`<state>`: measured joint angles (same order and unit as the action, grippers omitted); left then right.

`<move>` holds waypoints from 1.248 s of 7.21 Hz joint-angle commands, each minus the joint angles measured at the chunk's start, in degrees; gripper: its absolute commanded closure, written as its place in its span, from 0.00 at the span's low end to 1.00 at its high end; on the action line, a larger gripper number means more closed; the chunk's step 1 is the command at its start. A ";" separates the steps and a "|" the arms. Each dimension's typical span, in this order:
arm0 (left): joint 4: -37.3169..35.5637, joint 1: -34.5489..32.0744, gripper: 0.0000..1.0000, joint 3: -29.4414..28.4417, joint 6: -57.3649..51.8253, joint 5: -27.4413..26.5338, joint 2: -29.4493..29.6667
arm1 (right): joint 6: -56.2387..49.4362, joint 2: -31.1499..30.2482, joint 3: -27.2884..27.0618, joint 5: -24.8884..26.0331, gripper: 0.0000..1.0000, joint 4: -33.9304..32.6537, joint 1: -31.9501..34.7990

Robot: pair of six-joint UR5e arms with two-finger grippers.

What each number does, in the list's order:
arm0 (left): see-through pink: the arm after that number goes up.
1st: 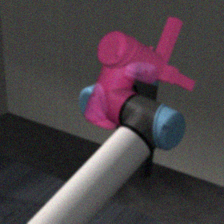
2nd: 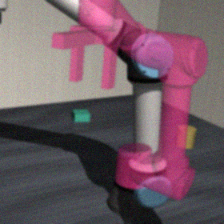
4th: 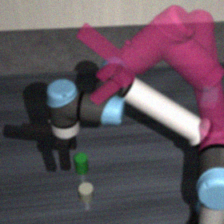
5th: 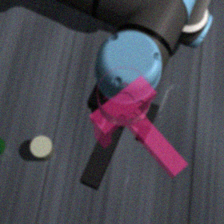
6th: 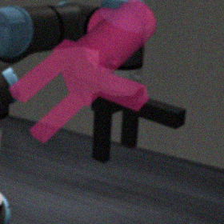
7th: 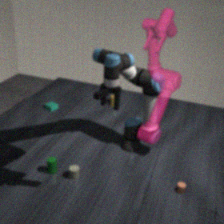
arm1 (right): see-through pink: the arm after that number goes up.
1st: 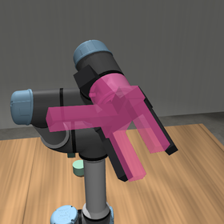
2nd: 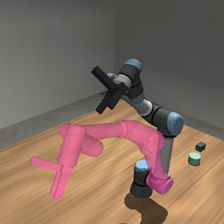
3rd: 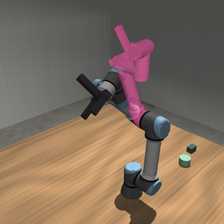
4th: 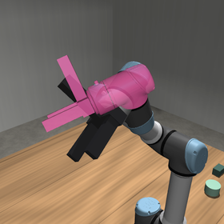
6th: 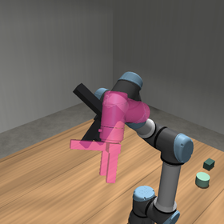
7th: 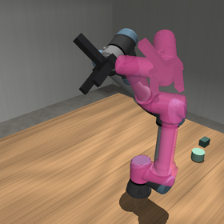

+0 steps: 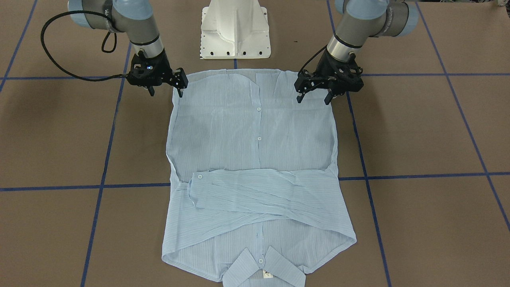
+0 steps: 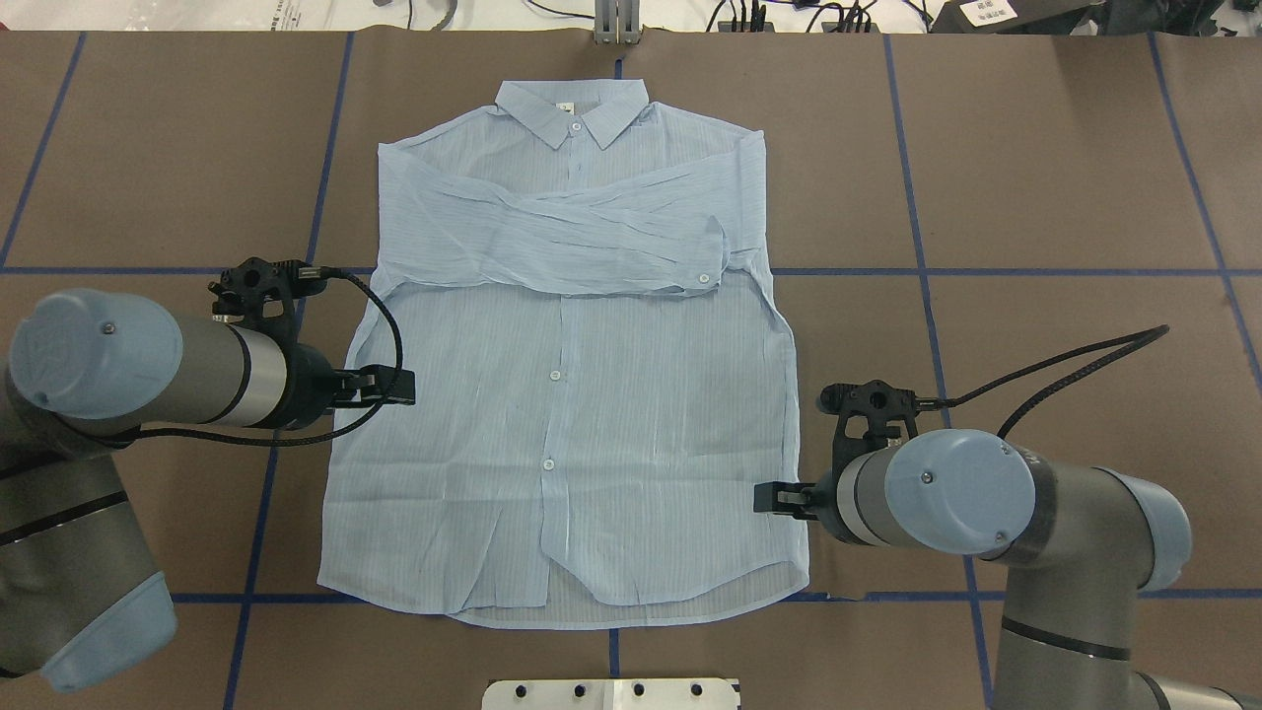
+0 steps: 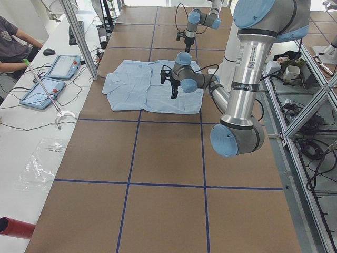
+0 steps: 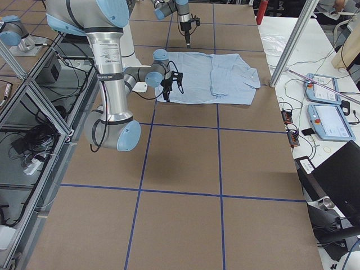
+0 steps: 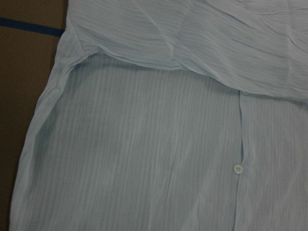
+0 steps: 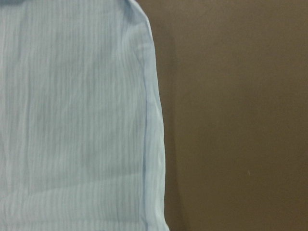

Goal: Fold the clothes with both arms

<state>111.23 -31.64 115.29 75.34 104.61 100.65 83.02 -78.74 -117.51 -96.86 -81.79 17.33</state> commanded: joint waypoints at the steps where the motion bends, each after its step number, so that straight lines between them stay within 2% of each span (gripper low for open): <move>1: 0.04 0.00 0.00 -0.07 -0.10 -0.02 -0.36 | 0.04 -0.27 0.52 -0.52 0.00 -0.04 -1.76; 4: 0.04 0.00 0.00 -0.07 -0.02 -0.02 -0.36 | 0.03 0.26 2.11 -0.52 0.02 -0.04 -3.70; 8: 0.04 0.00 0.00 -0.25 -0.01 -0.11 -0.36 | -0.05 0.26 2.99 -2.80 0.19 -0.04 -3.88; 9: 0.04 0.00 0.00 -0.33 -0.01 -0.11 -0.36 | 0.03 0.34 2.99 -2.90 0.27 -0.04 -3.88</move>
<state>111.27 -31.64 115.05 75.32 104.51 100.28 82.99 -78.45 -114.57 -99.32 -81.83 13.45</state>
